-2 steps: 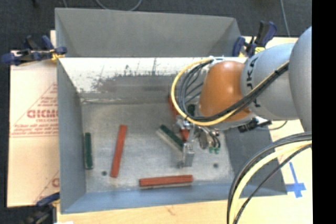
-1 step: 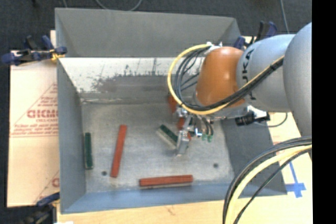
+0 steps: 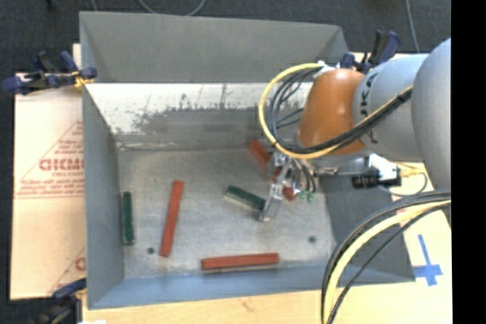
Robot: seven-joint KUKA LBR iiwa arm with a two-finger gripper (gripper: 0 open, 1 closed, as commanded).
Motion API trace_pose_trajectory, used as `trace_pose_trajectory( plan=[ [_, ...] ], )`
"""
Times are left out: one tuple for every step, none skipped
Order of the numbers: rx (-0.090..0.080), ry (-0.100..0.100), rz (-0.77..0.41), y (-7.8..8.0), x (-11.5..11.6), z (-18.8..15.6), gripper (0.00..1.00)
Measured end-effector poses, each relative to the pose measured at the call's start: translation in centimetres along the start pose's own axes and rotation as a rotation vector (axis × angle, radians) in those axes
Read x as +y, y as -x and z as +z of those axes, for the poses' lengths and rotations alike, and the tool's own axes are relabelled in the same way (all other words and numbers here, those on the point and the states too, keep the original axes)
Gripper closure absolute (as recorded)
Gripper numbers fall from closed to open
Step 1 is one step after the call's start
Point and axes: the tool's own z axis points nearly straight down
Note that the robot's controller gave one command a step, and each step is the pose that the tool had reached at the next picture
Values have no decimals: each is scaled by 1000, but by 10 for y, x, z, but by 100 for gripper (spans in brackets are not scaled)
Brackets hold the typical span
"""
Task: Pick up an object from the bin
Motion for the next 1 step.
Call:
trace_pose_trajectory(
  plan=[
    [-6, 1, 0, 2, 0, -2, 100]
  ],
)
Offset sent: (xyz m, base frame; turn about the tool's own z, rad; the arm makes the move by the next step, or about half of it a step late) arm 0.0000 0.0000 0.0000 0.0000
